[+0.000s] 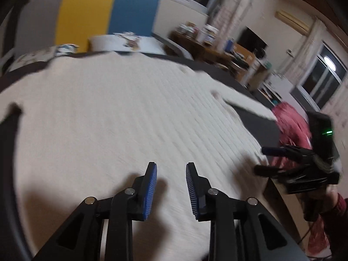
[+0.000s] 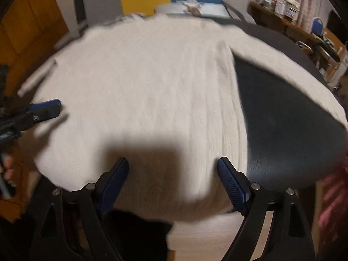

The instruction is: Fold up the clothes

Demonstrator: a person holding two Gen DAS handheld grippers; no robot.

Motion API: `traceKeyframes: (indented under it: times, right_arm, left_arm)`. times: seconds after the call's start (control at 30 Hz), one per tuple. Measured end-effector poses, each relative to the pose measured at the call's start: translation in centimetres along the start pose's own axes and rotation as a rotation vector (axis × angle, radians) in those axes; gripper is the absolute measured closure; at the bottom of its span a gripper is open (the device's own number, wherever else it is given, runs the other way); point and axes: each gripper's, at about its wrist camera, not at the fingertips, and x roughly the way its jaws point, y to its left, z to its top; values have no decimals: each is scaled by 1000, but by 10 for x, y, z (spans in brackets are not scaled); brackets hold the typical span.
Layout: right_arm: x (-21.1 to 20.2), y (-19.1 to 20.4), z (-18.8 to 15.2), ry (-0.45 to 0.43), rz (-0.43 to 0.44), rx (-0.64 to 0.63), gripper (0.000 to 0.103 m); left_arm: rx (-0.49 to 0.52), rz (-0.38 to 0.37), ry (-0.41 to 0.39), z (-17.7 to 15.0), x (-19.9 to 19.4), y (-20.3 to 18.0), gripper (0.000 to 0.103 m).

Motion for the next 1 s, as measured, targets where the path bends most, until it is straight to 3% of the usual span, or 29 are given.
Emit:
traceKeyframes:
  times: [0.07, 0.17, 0.27, 0.3, 0.37, 0.4, 0.43, 0.53, 0.6, 0.67, 0.73, 0.8, 0.9, 0.97, 1.0]
  right_arm:
    - [-2, 2, 15, -10, 28, -13, 16]
    - [20, 14, 48, 21, 69, -26, 16]
    - [74, 16, 50, 242, 44, -64, 14]
    - [76, 17, 53, 255, 42, -93, 14]
    - [74, 20, 59, 247, 44, -156, 15]
    - [72, 19, 70, 201, 59, -155, 15]
    - [70, 18, 84, 143, 79, -145, 15]
    - [99, 12, 125, 92, 79, -128, 14]
    - [120, 7, 152, 64, 76, -118, 14]
    - [141, 2, 178, 37, 73, -107, 14]
    - [162, -2, 205, 9, 70, -96, 14]
    - [187, -12, 224, 16, 31, -79, 14]
    - [209, -42, 213, 15, -28, -23, 10]
    - [208, -47, 208, 12, -41, -30, 10]
    - [204, -43, 207, 8, -34, -34, 10]
  left_arm:
    - [-40, 82, 39, 5, 8, 21, 75]
    - [-50, 95, 57, -4, 10, 39, 79]
    - [-40, 75, 55, 9, -2, 43, 77]
    - [-26, 59, 20, 19, -7, 46, 77]
    - [-10, 53, -22, 47, -5, 54, 76]
    - [0, 58, -41, 71, 2, 61, 76]
    - [15, 76, -58, 87, 8, 65, 76]
    - [51, 150, -90, 138, 37, 84, 76]
    - [33, 192, -80, 169, 62, 110, 76]
    - [8, 281, -50, 188, 84, 132, 76]
    - [-90, 351, -9, 194, 97, 169, 77]
    - [-153, 302, -47, 187, 92, 194, 80]
    - [-154, 266, -56, 181, 78, 198, 80]
    - [-184, 182, -106, 181, 57, 201, 77]
    - [-202, 181, -149, 178, 37, 209, 77]
